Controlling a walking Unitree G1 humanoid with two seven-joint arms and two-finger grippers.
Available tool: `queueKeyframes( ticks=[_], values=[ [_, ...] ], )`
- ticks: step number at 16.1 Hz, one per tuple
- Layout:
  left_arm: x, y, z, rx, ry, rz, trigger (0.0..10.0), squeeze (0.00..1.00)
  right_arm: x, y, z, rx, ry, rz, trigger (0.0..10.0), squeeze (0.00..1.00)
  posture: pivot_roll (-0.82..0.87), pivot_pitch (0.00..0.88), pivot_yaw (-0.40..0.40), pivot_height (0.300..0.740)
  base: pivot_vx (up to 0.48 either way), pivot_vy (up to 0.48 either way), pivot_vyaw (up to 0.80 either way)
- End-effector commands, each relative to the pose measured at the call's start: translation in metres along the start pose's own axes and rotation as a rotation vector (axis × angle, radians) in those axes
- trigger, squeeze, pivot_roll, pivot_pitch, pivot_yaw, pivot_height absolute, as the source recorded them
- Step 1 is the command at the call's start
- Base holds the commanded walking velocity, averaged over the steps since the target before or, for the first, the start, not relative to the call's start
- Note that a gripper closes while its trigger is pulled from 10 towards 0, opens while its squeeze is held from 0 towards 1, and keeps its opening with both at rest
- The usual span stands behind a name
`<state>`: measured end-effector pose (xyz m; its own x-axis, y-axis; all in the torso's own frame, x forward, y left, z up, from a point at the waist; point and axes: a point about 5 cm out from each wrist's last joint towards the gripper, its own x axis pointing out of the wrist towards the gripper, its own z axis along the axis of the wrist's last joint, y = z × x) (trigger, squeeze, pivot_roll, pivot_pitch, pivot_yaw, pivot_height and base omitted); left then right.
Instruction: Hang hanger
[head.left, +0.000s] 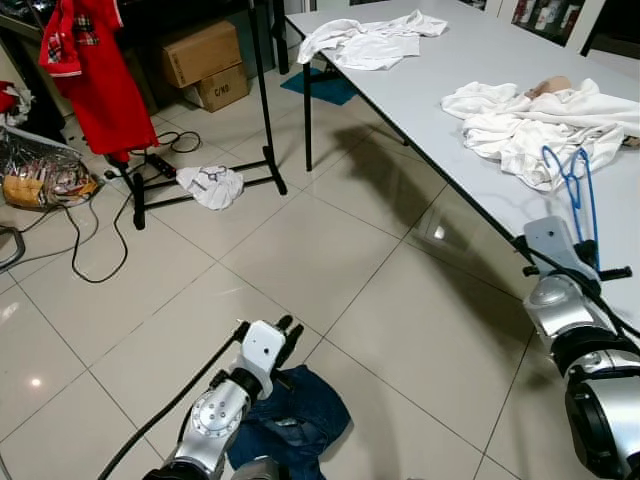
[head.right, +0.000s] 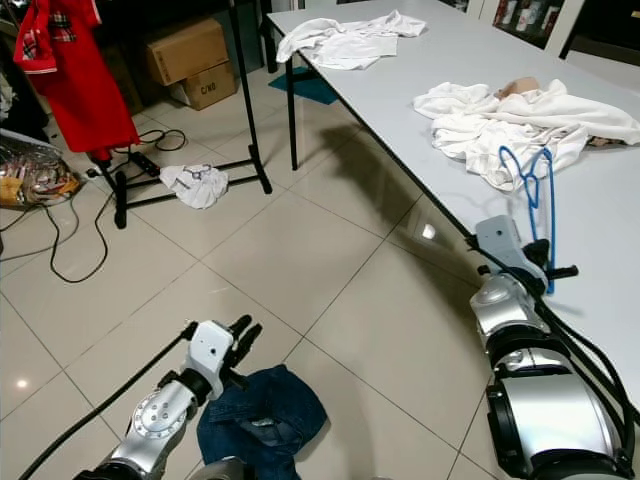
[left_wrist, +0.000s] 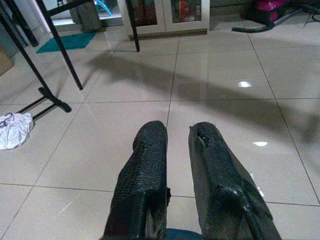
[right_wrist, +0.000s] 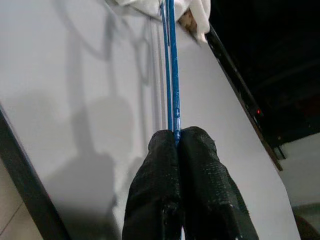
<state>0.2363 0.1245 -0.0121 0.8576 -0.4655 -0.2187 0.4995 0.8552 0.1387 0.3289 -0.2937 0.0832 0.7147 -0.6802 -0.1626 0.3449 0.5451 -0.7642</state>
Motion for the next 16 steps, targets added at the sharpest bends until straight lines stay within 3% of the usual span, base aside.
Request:
queueKeyframes(
  ticks=[1,4,12,16],
  values=[
    [-0.001,0.000,0.000,0.013,-0.006,-0.005,10.0,0.00,0.001,-0.002,-0.006,0.034,0.046,0.004,10.0,0.00,-0.08,0.007,0.070,0.740,0.000,0.000,0.00],
    [0.000,0.001,0.001,0.015,-0.007,-0.006,10.0,0.00,0.003,-0.006,-0.007,0.078,0.074,-0.029,10.0,0.00,-0.08,0.008,0.070,0.740,0.000,0.000,0.00],
    [-0.001,0.001,0.000,0.017,-0.002,-0.006,10.0,0.00,0.008,-0.024,-0.006,0.084,0.060,-0.163,10.0,0.00,-0.07,0.007,0.073,0.740,0.000,0.000,0.00],
    [0.000,0.000,0.000,0.017,-0.003,-0.009,10.0,0.00,0.006,-0.018,-0.007,-0.028,0.014,-0.141,10.0,0.00,-0.08,0.007,0.070,0.740,0.000,0.000,0.00]
  ],
)
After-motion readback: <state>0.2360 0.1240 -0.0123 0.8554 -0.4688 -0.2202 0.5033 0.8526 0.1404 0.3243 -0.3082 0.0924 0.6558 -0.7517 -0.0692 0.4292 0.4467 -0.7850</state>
